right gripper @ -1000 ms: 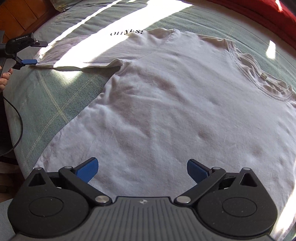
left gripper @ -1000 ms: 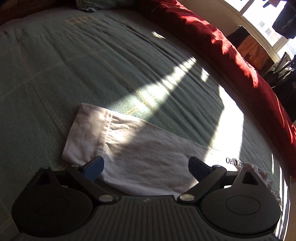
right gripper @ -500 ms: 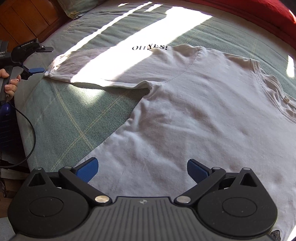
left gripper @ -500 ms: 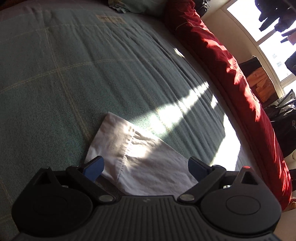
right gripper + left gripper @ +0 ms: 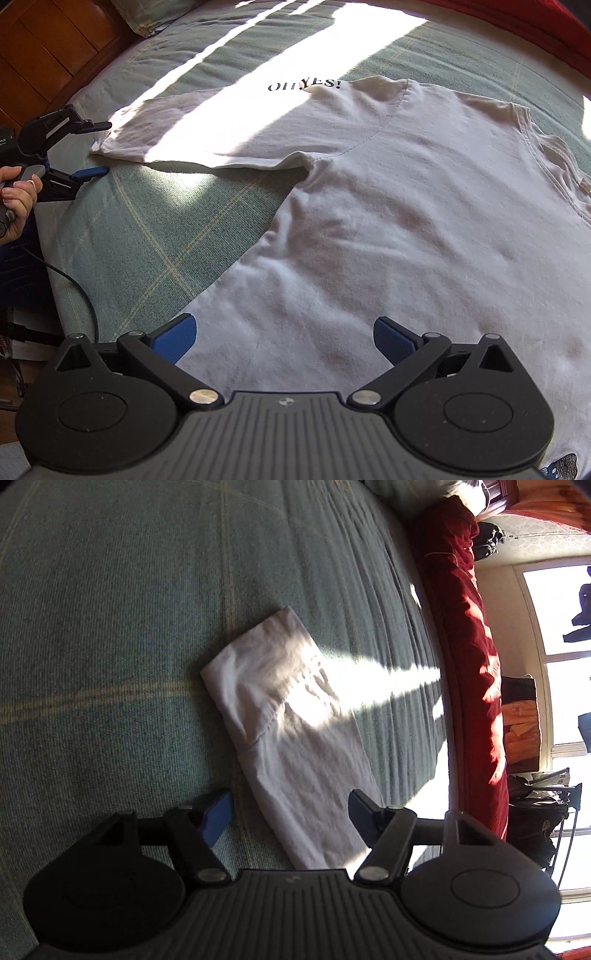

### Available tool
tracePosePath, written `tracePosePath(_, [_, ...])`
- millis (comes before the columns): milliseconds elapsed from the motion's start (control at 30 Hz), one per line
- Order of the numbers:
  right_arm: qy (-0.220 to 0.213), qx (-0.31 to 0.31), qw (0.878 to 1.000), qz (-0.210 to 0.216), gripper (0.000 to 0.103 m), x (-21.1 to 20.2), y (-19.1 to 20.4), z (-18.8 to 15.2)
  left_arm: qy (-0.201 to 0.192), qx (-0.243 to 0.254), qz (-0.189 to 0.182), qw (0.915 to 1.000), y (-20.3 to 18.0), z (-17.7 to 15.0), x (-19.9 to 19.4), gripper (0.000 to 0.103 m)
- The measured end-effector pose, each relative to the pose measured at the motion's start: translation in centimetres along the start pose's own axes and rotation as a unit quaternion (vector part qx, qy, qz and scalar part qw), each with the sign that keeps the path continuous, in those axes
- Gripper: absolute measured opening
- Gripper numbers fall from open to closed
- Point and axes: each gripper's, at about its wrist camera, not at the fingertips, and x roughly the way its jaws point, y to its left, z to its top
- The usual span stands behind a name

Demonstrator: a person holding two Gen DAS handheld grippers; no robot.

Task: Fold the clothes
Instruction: 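Move the open left tool to the cuff of the 'OH,YES!' sleeve, then close the left tool on the sleeve cuff and lift it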

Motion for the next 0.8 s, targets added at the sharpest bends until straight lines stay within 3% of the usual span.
tracePosePath(400, [-0.005, -0.015, 1.0, -0.009, 0.103, 0.3, 0.2, 0.4, -0.09, -0.024, -0.042, 0.9948, 0.7, 2.4, 0.7, 0.067])
tracePosePath(633, [-0.001, -0.013, 1.0, -0.007, 0.103, 0.6, 0.2, 0.6, -0.054, -0.013, -0.064, 0.9964, 1.1, -0.3, 0.5, 0.067])
tracePosePath(800, [-0.002, -0.014, 1.0, -0.01, 0.103, 0.8, 0.1, 0.8, -0.071, 0.019, -0.054, 0.9958, -0.4, 1.7, 1.5, 0.067])
